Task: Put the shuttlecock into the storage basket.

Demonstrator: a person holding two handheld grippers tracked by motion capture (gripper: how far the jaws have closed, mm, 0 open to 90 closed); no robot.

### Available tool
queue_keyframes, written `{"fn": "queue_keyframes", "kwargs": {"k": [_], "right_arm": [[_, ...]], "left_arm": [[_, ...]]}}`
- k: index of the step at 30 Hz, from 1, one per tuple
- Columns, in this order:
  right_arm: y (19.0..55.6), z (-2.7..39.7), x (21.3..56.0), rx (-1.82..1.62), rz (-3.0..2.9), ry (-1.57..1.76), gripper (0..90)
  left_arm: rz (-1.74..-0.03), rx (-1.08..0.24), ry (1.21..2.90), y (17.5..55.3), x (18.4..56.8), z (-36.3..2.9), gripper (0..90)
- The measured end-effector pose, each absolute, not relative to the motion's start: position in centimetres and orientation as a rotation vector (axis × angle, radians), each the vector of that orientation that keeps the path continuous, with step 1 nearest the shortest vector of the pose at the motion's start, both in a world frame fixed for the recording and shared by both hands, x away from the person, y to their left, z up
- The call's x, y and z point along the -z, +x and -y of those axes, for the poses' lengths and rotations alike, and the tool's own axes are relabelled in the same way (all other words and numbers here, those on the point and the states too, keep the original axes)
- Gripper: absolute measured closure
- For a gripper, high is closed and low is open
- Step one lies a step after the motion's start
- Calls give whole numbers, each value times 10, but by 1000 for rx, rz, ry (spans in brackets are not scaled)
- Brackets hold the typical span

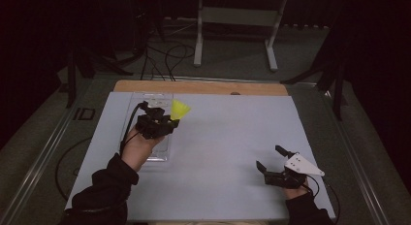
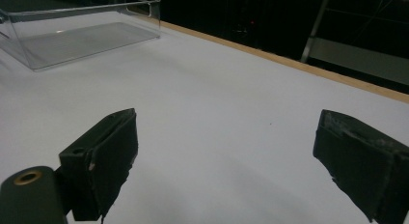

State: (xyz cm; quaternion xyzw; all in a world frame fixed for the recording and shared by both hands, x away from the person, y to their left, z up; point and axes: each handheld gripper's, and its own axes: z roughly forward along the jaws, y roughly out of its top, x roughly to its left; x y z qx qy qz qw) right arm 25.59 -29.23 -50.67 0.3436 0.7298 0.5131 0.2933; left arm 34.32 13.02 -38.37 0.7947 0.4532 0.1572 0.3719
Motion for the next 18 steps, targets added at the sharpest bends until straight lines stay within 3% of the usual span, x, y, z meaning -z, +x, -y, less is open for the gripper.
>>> {"fn": "queue_keyframes", "kwargs": {"k": [18], "right_arm": [[256,292,507,-1363,-1949,918,85]], "left_arm": [[-1294,-408,1962,355,397,-158,651]]}}
